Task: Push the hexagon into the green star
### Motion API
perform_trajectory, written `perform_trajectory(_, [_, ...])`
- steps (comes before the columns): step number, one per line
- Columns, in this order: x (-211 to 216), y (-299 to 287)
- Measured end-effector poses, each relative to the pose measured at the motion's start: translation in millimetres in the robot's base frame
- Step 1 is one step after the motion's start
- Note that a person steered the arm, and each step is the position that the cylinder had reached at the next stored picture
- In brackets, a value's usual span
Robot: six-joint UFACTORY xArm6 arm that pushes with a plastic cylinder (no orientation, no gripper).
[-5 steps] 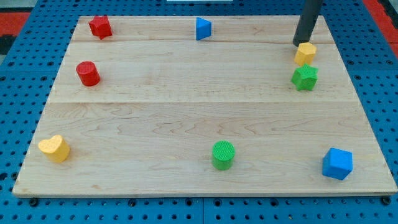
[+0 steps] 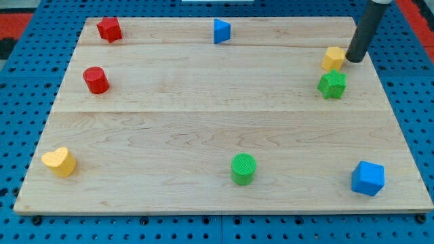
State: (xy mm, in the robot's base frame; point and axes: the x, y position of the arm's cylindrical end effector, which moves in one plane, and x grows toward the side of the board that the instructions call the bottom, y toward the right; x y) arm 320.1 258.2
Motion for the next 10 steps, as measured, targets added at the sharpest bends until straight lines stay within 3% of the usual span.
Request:
perform_trajectory(4, [-0.1,-22.1])
perform_trajectory(6, [-33.6,-22.3])
perform_trajectory(7, [-42.3,-52.9])
perform_trajectory(10, [-27.8,-54.8])
